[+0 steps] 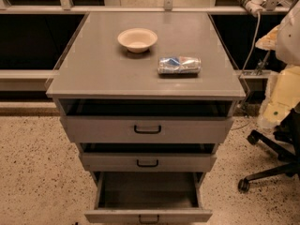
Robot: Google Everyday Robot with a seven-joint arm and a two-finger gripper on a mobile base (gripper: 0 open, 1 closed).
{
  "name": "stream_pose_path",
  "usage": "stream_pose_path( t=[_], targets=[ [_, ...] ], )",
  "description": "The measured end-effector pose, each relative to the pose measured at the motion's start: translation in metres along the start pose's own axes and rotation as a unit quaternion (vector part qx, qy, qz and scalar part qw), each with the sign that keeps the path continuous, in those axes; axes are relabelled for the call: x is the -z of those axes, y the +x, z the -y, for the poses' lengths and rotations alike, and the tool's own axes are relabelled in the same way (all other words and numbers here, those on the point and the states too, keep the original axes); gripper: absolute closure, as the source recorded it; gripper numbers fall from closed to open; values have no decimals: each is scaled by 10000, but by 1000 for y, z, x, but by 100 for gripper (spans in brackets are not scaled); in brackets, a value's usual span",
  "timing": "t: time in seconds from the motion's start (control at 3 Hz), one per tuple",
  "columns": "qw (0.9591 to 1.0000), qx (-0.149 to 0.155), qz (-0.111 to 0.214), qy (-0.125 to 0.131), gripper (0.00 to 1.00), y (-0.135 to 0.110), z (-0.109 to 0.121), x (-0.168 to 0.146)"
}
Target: Close bottom drawer
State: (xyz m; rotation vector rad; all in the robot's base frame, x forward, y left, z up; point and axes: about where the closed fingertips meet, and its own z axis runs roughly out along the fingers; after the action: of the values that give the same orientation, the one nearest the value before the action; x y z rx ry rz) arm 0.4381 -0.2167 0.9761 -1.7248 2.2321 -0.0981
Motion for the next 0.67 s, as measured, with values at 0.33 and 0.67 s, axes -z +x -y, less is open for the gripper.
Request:
stream_pose_path(
  t=[0.33, 0.67],
  targets=[
    [10000, 0, 0, 0, 0, 0, 0, 0],
    [9997, -160, 165, 52, 0, 7, -9, -12]
  ],
)
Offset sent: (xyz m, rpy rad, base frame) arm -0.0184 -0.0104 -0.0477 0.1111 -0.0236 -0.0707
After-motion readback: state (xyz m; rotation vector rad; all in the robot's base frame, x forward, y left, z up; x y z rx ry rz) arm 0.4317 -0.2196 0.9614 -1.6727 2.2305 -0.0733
